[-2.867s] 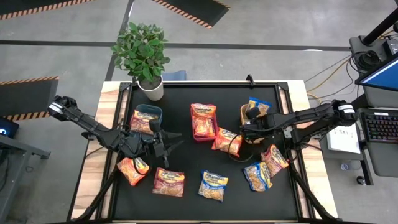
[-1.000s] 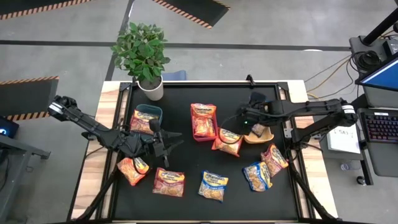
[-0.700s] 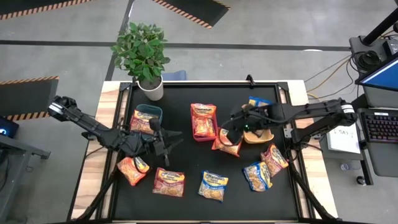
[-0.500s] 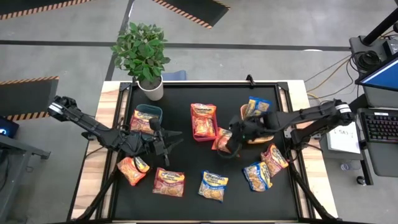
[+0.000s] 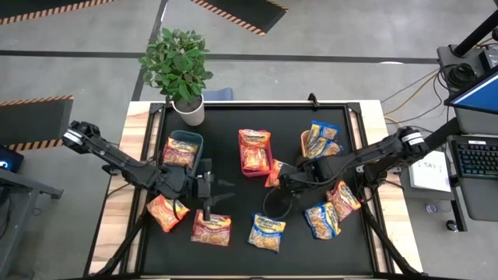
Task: Sort Maruchan noodles
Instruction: Put the orange noodle pack into the red bin
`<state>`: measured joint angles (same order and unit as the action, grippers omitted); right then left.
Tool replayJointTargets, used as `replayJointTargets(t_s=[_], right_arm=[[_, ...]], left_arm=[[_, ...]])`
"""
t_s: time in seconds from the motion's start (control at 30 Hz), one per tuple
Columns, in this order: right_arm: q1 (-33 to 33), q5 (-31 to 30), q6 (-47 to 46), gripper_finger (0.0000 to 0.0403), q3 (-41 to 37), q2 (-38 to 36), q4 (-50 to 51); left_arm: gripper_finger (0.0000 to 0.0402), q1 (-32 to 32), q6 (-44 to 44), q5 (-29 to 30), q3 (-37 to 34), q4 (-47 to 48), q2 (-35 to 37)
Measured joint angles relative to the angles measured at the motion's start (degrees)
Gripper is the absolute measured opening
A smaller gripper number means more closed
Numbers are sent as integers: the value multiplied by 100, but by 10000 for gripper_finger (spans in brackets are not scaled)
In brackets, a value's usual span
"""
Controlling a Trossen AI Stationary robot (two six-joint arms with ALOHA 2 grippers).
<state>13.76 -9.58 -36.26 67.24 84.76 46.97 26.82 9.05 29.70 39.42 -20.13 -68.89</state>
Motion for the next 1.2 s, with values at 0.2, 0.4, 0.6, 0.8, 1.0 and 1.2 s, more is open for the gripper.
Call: replayJointTargets(t_s=[0.2,0.4,0.6,0.8,1.0,1.2], right_arm=[[21,-136,-8,192,-6,63,1],[24,-847,2,187,-87,63,-4],[24,-1293,43,126,-696,65,-817],[24,-1407,302,38,-1217,65,-1473],[24,-1654,296,13,-1440,170,-1504],[38,-1551,344,13,-1252,850,-1683]], left_arm=[[115,-8,-1,205,0,-254,-258],[115,-82,75,270,0,-391,-457],[115,-85,-154,284,2,-515,-498],[115,-85,-183,286,2,-557,-498],[115,-85,-266,283,3,-814,-498],[115,-85,-272,279,4,-917,-498]])
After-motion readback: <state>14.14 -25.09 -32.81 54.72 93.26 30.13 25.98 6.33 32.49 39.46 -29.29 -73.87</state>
